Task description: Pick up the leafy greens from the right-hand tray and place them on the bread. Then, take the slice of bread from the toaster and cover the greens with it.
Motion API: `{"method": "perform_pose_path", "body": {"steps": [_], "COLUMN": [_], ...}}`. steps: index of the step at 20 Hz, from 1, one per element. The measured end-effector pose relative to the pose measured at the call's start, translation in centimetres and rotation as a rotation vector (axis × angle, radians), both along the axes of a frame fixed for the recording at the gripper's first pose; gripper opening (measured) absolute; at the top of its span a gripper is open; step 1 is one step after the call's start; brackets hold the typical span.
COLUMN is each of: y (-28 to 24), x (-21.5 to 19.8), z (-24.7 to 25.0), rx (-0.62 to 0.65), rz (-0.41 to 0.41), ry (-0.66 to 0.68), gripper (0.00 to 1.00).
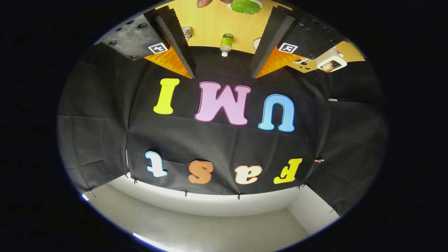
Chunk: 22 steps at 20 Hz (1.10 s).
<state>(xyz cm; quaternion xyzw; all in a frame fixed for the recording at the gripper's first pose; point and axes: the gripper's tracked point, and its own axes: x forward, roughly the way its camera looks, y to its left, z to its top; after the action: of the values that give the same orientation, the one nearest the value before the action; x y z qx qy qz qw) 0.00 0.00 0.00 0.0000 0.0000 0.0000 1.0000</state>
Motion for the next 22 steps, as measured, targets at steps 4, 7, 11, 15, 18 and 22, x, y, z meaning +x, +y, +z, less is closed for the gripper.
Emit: {"method": "perform_pose_path", "body": {"steps": [4, 7, 11, 15, 18, 22], "y": [0.1, 0.1, 0.0, -0.2, -0.2, 0.4], "x": [0.1, 0.1, 0.1, 0.1, 0.2, 0.5], "z": [-0.1, -0.2, -0.2, -0.6, -0.5, -2.3], "rx": [-0.003, -0.001, 0.001, 0.001, 0.012, -0.003], "rz": [-0.001, -0.002, -0.007, -0.012, -0.011, 0.027], "ry": [0.004, 0.009, 0.012, 0.021, 0.020, 0.060], "gripper": [0.98, 0.98, 0.98, 0.98, 0.98, 0.98]}}
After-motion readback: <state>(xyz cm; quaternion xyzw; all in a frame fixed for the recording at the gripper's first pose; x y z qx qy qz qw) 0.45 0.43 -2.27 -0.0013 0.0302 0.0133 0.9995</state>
